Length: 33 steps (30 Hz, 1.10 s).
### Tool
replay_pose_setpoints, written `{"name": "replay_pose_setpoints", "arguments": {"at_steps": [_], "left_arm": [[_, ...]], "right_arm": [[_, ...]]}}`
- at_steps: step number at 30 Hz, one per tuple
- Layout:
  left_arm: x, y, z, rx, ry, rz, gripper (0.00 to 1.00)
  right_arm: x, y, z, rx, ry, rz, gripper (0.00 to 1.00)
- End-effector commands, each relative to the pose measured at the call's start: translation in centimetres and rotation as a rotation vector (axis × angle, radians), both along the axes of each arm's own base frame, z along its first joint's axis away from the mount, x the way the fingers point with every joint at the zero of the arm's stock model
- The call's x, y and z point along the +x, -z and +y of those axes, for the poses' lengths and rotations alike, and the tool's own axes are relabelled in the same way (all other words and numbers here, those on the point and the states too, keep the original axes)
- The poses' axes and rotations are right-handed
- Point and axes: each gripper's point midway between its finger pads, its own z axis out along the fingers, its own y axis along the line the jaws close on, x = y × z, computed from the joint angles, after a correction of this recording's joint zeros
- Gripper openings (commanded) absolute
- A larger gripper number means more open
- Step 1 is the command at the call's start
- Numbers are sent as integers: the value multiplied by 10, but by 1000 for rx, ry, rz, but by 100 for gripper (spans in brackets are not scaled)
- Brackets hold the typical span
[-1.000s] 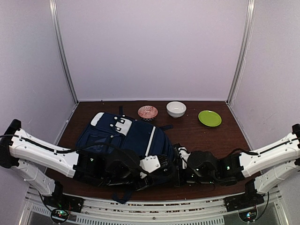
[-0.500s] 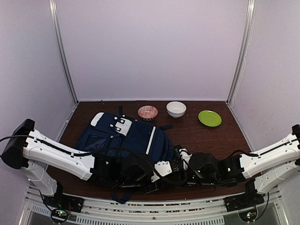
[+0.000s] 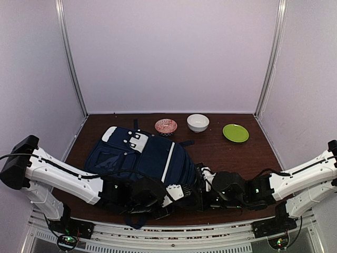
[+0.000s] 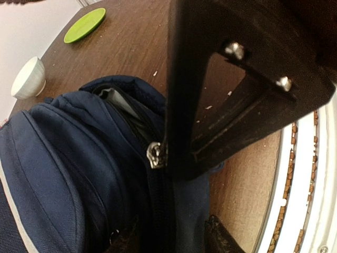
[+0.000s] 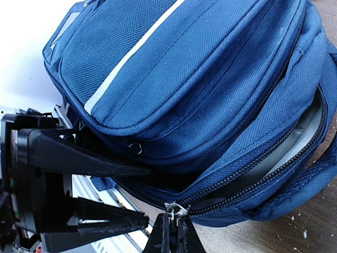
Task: Pack the student bag
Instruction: Zip the student bag at the center of the board.
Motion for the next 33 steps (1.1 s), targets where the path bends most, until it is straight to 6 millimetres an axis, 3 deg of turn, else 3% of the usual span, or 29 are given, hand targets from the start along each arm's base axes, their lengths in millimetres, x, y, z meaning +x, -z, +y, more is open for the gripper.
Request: {"name": "replay_pose_setpoints", "arguments": {"at_steps": [1, 7, 10, 11, 18, 25, 33], "left_arm": [[15, -19, -15, -44, -54, -49, 61], [24, -19, -10, -29, -108, -70, 30], [26, -21, 1, -28, -141, -67, 10], [26, -24, 14, -25, -169, -58, 0], [20, -25, 51, -25, -227, -37, 0], [0, -24, 74, 9, -242, -37, 0], [-1, -17, 119, -43, -375, 22, 0]], "right_arm": [[-4, -22, 9, 59, -28, -21, 0], [-7, -26, 8, 49, -34, -30, 0], [-6, -31, 5, 48, -30, -36, 0], [-6, -35, 1, 39, -26, -41, 0], [11, -37, -26, -47, 80, -83, 0], [33, -35, -51, -59, 222, -86, 0], [56, -14, -83, -106, 390, -55, 0]]}}
